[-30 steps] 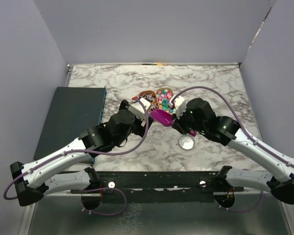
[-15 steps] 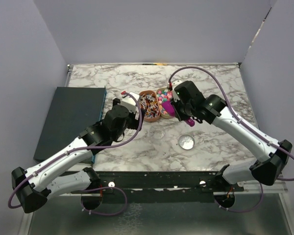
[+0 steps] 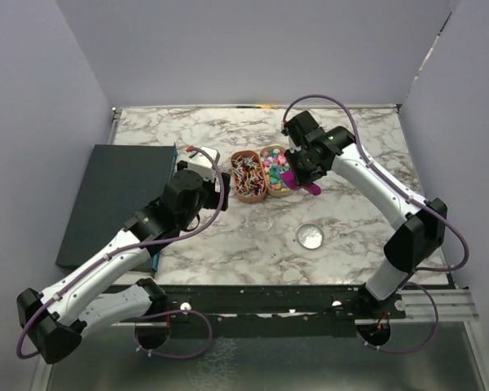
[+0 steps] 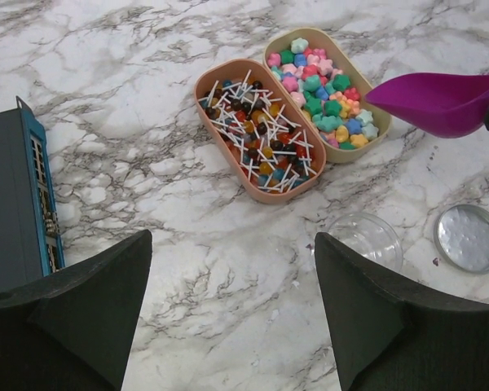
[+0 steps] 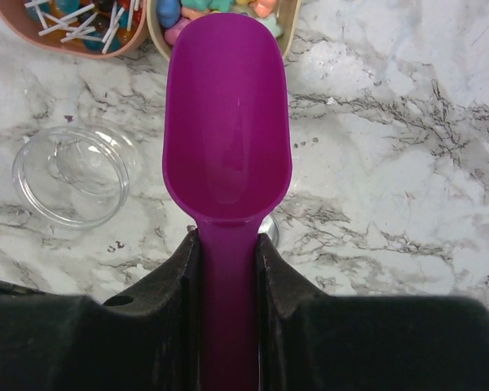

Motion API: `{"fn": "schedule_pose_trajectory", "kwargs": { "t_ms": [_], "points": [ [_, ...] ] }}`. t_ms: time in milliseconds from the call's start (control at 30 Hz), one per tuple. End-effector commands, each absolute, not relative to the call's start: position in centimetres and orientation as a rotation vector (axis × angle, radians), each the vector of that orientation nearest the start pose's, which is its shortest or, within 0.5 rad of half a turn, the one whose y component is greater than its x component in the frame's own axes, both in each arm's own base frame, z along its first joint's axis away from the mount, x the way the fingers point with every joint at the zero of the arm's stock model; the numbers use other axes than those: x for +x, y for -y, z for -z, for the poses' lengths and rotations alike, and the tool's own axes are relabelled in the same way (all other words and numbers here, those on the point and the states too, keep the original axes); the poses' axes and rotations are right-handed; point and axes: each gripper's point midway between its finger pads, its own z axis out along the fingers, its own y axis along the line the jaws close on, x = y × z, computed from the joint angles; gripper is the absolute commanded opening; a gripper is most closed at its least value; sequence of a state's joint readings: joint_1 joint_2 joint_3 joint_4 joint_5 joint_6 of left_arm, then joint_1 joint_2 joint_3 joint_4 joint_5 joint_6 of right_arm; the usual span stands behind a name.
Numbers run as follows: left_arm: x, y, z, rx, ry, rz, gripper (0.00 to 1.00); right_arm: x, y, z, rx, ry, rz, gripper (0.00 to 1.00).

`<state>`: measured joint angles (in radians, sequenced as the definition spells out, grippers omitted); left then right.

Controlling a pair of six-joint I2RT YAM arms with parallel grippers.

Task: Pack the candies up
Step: Scoop the fake candies from the storage box.

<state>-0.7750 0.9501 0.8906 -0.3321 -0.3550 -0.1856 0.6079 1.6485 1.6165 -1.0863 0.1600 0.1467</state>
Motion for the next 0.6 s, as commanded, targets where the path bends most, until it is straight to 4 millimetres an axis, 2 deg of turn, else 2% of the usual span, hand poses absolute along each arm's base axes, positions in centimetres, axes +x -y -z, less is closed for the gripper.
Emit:
{"fn": "schedule_pose_trajectory", "kwargs": {
  "t_ms": [0,167,333,567],
  "points": [
    [26.5,18.7,-24.8,0.327,-1.899,0.359,0.82,30.7,-18.7,-17.9,-0.546,-2.71,-0.055,0.01],
    [26.3,18.6,-24.9,0.33,-1.892,0.367,0.81,31.8,-18.6,-16.3,-0.53,-2.777,-0.059,0.01],
    [26.1,18.4,-25.0,0.33,-1.885,0.364,0.82,33.0,-19.3,-15.5,-0.52,-2.792,-0.066,0.01],
    [25.9,18.3,-25.3,0.335,-1.873,0.373,0.81,33.6,-19.9,-14.5,-0.537,-2.838,-0.067,0.01]
  ]
}}
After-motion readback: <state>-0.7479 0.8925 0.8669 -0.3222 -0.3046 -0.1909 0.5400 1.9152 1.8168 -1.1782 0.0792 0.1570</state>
